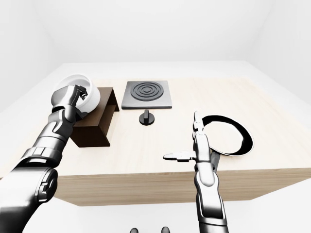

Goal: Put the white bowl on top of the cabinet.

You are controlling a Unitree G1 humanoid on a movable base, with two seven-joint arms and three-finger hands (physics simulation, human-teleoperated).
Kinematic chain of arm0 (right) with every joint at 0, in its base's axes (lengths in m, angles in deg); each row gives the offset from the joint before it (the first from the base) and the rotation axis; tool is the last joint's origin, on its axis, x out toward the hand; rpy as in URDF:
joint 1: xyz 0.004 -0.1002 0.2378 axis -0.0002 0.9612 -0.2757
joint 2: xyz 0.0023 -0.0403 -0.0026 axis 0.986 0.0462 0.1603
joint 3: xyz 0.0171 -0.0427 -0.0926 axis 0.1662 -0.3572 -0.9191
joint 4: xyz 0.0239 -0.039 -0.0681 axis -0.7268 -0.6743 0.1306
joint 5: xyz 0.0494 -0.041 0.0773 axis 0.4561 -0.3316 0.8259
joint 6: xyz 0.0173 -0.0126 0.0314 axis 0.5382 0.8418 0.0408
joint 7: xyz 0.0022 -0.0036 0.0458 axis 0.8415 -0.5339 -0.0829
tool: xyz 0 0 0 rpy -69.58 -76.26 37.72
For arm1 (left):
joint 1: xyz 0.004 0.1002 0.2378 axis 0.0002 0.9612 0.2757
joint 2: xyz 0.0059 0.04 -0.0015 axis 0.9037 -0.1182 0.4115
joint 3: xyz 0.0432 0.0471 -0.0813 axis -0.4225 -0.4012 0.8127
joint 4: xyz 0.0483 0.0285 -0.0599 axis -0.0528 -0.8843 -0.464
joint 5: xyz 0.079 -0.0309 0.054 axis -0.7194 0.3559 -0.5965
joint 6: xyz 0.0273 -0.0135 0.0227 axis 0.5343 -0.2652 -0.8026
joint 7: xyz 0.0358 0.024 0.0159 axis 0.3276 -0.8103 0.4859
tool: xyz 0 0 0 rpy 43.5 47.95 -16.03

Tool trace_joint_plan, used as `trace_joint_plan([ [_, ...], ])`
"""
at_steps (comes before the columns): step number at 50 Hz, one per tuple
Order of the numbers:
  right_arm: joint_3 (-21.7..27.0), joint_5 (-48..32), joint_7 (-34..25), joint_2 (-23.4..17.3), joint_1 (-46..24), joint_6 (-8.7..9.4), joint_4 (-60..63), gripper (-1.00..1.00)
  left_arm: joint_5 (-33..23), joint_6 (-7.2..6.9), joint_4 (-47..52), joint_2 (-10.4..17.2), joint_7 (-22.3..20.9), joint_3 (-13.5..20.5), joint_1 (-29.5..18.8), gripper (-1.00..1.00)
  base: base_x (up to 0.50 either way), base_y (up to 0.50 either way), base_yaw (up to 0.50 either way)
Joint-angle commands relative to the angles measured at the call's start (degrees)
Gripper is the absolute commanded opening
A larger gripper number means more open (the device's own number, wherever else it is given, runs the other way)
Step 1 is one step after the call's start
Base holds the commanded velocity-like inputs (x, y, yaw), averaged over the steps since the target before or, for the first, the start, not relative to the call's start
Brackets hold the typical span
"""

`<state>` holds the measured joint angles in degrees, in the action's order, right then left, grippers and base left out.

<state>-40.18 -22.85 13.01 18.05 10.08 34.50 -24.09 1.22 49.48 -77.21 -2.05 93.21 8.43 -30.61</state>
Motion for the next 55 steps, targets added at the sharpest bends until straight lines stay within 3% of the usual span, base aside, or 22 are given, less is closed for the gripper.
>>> trace_joint_plan([
  [1,-0.1,-0.1,0.1,0.0,-0.1,0.0,-0.4,1.0,-0.4,0.0,-2.1,-0.5,5.2,1.0,-0.3,-1.0,0.0,0.0,0.0],
  [5,-0.1,-0.1,0.1,0.0,-0.1,0.0,-0.4,1.0,-0.2,0.0,-2.1,-0.6,4.9,0.9,-0.3,-0.97,0.0,0.0,0.0],
  [6,-0.1,-0.1,0.1,0.0,-0.2,0.0,-0.4,1.0,-0.2,0.0,-2.0,-0.6,4.8,0.9,-0.3,-0.65,0.0,0.0,-0.01],
  [7,-0.1,-0.1,0.1,0.0,-0.2,0.0,-0.4,1.0,-0.2,0.0,-2.0,-0.7,4.5,0.8,-0.5,1.0,0.01,0.0,-0.01],
  [40,-0.2,-0.2,0.1,0.1,-0.1,0.0,0.0,1.0,0.1,0.0,1.9,-0.9,3.5,1.4,1.2,1.0,0.0,0.0,0.0],
  [51,-0.6,-0.5,0.3,0.2,0.1,0.0,0.3,1.0,5.9,0.0,18.4,-2.6,1.3,4.1,10.4,1.0,0.0,0.0,0.0],
  [55,-0.6,-0.7,0.5,0.2,-0.4,0.0,-0.5,1.0,9.9,0.0,35.3,-4.8,-3.6,5.9,18.5,1.0,0.0,0.0,0.0],
])
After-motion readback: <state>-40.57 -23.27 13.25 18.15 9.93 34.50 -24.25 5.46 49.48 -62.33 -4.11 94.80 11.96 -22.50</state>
